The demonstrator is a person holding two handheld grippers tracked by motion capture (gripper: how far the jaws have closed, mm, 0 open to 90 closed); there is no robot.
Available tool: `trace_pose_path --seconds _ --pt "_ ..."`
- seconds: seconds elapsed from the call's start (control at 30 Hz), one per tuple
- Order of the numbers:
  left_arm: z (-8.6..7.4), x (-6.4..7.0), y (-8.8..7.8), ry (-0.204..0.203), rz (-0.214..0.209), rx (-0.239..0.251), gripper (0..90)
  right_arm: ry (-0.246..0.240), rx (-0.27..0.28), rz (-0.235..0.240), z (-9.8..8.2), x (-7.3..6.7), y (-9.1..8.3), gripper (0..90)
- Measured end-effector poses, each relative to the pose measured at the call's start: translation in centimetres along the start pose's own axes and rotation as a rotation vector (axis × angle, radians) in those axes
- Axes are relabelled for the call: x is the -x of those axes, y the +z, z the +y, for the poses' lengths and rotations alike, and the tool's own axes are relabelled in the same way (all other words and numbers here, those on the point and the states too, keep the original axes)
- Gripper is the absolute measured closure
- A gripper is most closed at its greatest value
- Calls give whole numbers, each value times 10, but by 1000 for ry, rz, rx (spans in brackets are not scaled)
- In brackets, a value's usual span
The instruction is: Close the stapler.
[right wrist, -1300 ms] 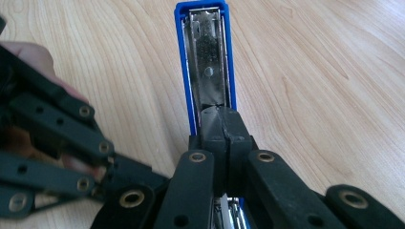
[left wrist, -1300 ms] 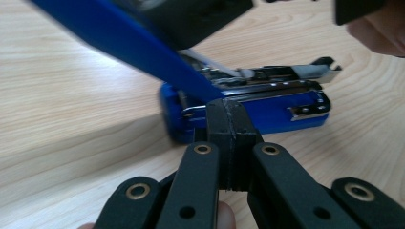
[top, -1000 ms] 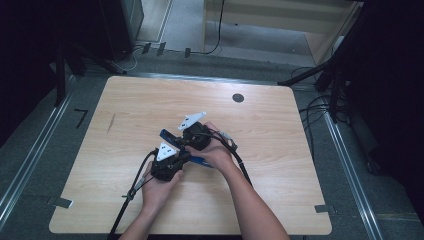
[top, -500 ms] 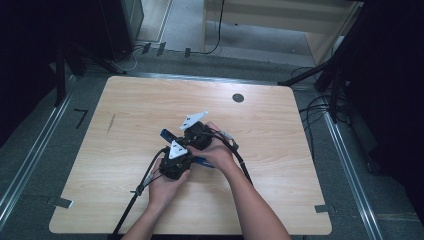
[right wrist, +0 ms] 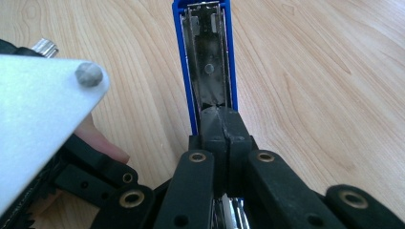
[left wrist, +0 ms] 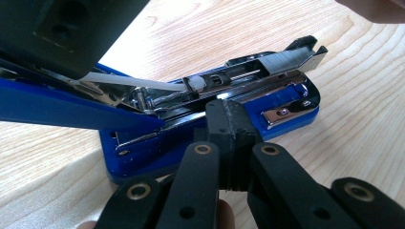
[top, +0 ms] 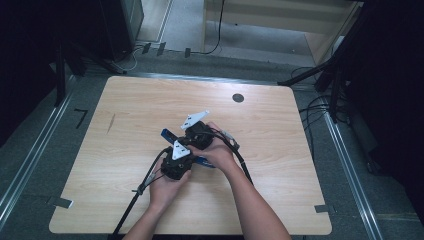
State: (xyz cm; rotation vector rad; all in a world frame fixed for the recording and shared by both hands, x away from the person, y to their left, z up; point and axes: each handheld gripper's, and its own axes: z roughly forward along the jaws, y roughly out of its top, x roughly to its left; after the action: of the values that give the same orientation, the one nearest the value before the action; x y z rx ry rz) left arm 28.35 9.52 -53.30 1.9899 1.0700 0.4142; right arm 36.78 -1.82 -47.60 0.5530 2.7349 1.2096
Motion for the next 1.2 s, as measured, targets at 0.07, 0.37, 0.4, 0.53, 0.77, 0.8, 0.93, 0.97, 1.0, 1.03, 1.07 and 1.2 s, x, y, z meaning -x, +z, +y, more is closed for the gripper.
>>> trace_pose_path --seconds 0.07,0.37,0.4,0.53,0.77,0.8,0.93,0.97,1.0,1.03,1.07,1.2 --pt "0 0 0 4 0 -1 900 1 0 2 0 0 0 900" --pt "0 0 0 5 2 -2 900 2 6 7 -1 1 -1 900" --pt "0 1 0 7 2 -2 900 2 6 7 -1 1 -1 900" --pt "0 2 0 14 10 2 900 2 10 4 -2 1 -3 900" --pt "0 2 0 23 18 2 900 14 23 1 -4 1 -6 900" --pt "0 2 0 24 18 2 900 13 26 1 -5 1 -7 900" --pt "0 2 0 19 19 0 900 15 33 1 -6 1 -9 900" --pt "0 2 0 19 19 0 900 14 36 1 -7 2 -10 900" --pt "0 2 0 20 20 0 900 17 40 0 -7 1 -10 900" --pt "0 2 0 22 20 1 900 19 41 0 -8 1 -11 900" --pt "0 2 0 21 20 1 900 17 40 -3 -8 2 -12 900" --pt "0 2 0 16 20 1 900 17 45 -5 -10 2 -15 900"
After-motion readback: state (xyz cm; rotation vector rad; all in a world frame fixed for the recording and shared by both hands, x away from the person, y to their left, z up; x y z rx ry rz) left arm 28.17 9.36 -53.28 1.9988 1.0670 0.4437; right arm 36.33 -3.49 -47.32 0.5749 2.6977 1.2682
